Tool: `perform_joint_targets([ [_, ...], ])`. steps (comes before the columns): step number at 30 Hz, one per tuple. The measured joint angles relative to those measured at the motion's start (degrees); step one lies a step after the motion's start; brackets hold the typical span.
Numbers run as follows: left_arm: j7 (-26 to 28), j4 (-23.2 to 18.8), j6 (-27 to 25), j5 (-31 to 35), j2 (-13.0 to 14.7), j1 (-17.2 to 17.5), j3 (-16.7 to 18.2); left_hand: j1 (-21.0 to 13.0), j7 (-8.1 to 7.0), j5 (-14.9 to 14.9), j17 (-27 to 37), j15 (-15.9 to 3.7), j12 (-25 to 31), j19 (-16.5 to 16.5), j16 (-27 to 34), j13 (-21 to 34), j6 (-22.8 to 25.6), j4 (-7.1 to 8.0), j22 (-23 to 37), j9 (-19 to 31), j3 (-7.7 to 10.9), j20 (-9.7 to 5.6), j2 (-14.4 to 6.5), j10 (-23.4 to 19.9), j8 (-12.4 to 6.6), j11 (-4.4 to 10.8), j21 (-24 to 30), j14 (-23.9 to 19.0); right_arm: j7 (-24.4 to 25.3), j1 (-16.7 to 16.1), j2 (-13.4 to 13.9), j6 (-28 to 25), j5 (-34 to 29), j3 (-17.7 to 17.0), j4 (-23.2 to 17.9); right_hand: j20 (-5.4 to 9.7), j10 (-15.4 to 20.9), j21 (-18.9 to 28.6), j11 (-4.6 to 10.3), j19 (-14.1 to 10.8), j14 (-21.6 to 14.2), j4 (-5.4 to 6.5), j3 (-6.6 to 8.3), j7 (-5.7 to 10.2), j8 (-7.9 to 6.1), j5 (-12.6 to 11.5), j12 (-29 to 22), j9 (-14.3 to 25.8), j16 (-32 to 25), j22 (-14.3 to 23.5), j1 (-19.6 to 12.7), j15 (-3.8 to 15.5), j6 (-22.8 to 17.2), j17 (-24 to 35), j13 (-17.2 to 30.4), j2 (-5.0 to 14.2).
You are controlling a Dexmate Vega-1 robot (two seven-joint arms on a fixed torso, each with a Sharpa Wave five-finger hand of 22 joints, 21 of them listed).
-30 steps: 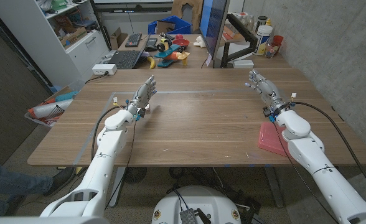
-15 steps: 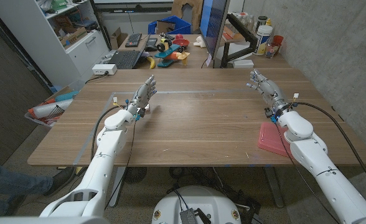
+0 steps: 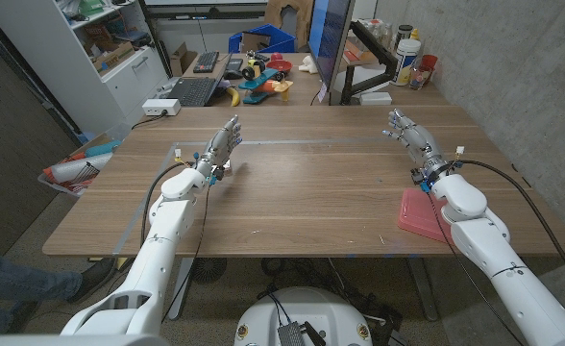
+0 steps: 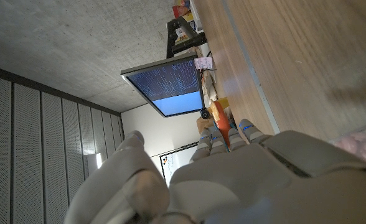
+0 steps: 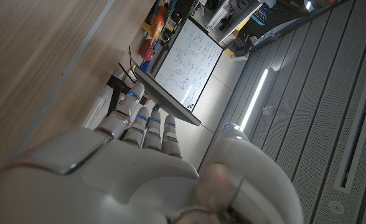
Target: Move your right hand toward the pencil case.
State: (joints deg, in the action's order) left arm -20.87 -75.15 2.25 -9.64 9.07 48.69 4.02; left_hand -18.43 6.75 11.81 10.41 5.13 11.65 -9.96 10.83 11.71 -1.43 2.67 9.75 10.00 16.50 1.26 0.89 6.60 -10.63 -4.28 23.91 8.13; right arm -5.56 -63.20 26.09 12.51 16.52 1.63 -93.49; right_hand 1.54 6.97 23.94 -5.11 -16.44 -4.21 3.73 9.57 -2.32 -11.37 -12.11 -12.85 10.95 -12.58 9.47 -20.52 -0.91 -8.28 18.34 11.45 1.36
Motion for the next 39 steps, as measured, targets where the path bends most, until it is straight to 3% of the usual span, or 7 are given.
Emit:
perform_joint_targets([
  [22,-0.3,0.3,0.1,0.0,0.0,-0.1,-0.2,0.3,-0.31,0.0,0.0,0.26,0.0,0.0,0.0,0.0,0.3,-0.23,0.0,0.0,0.24,-0.01,-0.3,0.2,0.0,0.21,-0.8,0.3,0.9,-2.2,0.7,0.3,-1.5,-1.2,-2.1,-0.21,0.3,-0.7,0.3,-0.2,-0.3,0.0,-0.48,0.4,0.0,0.0,0.0,0.0,0.0,0.0,0.3,0.31,-0.2,-0.3,0.0,-0.29],
  [34,-0.3,0.2,0.1,0.2,0.0,-0.1,-0.5,0.3,-0.31,0.0,0.0,0.25,0.0,0.0,0.0,0.0,0.3,-0.37,0.0,0.0,0.1,-0.01,-0.3,0.2,0.0,0.21,-0.9,0.3,1.1,-3.4,1.0,0.8,-2.0,-2.0,-2.8,-0.09,1.2,-1.1,1.64,-0.7,-1.0,0.0,-0.48,0.9,0.0,0.0,0.0,0.0,0.0,0.0,0.8,1.03,-0.7,-0.7,0.0,0.18],
  [35,-0.3,0.2,0.1,0.3,0.0,-0.1,-0.5,0.3,-0.31,0.0,0.0,0.25,0.0,0.0,0.0,0.0,0.3,-0.46,0.0,0.0,0.01,-0.01,-0.3,0.2,0.0,0.2,-0.9,0.3,1.2,-5.1,1.3,0.9,-2.1,-3.2,-3.9,-0.22,1.2,-1.1,1.64,-0.9,-1.0,-0.16,-0.63,0.9,0.0,0.0,0.0,0.0,0.0,0.0,0.8,1.03,-0.7,-0.8,0.0,0.18],
  [39,-0.3,0.1,0.1,0.4,0.0,0.0,-0.6,0.3,-0.29,0.0,0.0,0.25,0.0,0.3,0.0,-0.1,0.3,-0.47,0.0,0.0,0.0,0.3,-0.3,0.2,0.0,0.2,-1.2,0.3,1.3,-5.8,1.4,0.9,-2.3,-3.8,-4.6,-0.2,1.5,-1.1,1.95,-0.8,-1.0,-0.17,-0.64,1.03,0.0,0.0,0.0,0.0,0.0,0.0,0.8,1.03,-0.9,-0.8,0.0,0.18],
])
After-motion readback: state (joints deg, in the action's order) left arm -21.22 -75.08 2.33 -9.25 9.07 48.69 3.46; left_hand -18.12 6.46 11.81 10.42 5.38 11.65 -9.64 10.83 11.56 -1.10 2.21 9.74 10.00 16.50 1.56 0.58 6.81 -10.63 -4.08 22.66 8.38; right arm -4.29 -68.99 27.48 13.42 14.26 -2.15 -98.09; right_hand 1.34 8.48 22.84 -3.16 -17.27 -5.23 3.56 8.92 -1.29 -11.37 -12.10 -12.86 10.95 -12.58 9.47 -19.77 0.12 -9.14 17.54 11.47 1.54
